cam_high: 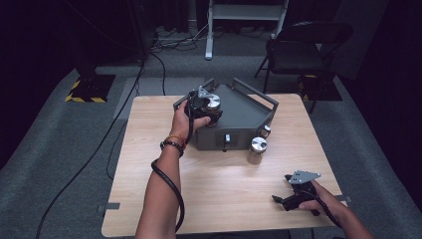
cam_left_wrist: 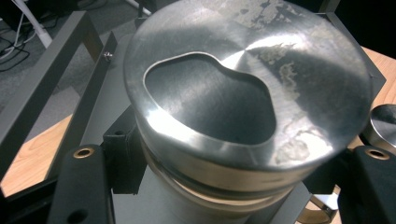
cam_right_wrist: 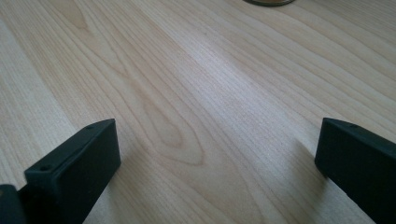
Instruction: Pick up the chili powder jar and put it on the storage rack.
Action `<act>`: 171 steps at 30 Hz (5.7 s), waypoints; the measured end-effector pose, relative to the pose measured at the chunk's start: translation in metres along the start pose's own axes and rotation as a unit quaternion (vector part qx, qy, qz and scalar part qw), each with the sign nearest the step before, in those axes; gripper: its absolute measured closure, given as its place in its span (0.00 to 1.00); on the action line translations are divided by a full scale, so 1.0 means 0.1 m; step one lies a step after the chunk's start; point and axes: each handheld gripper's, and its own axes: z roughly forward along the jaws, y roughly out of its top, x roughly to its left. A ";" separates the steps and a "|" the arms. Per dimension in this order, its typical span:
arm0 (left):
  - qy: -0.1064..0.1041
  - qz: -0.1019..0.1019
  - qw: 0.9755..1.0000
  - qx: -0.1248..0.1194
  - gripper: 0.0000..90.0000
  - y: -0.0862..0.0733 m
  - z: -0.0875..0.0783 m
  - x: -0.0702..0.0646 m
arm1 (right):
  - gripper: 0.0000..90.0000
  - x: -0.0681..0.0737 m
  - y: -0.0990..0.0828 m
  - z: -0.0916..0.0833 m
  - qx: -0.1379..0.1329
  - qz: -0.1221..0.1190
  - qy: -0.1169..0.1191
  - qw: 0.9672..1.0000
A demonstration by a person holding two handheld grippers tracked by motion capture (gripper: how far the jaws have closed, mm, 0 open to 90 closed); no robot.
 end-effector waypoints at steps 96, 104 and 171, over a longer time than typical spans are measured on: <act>0.008 0.051 0.993 -0.106 0.02 -0.50 -0.67 -0.43 | 0.00 0.00 0.00 0.00 0.000 0.000 0.001 1.000; -0.008 0.055 0.993 -0.107 0.02 -0.63 -0.66 -0.50 | 0.00 0.00 0.00 0.00 0.000 0.000 0.001 1.000; -0.041 0.074 0.996 0.001 0.02 -1.63 -0.69 -0.65 | 0.00 0.01 0.00 0.00 0.000 0.000 0.001 1.000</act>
